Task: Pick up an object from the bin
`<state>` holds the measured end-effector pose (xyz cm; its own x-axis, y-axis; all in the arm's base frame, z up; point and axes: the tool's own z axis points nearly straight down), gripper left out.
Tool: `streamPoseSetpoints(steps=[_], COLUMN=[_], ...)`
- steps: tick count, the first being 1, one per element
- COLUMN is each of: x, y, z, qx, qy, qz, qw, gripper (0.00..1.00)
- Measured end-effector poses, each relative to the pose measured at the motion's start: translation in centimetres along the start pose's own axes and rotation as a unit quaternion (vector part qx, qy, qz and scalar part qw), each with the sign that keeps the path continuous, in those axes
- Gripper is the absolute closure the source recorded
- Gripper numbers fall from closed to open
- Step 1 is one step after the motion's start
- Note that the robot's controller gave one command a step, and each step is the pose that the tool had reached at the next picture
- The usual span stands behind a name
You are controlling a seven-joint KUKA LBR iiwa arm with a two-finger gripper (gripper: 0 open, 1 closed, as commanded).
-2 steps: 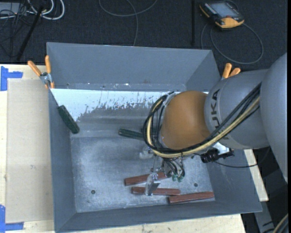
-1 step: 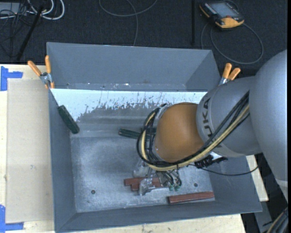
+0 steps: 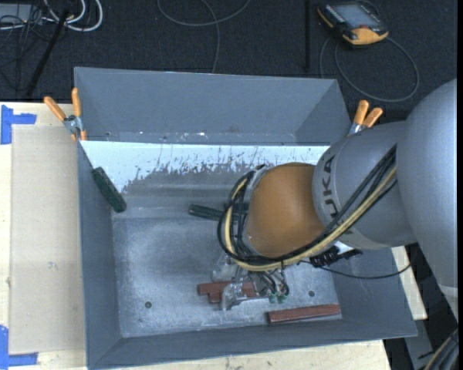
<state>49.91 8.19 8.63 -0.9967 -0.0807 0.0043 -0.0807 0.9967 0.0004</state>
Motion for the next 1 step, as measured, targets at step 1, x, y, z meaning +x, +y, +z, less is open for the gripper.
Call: streamPoseSetpoints(steps=[1], x=[-1.20], y=[0.55], z=[-12.58], qx=[0.000], qy=[-0.0018], qz=[-0.014], qw=[0.9999], gripper=[1.00])
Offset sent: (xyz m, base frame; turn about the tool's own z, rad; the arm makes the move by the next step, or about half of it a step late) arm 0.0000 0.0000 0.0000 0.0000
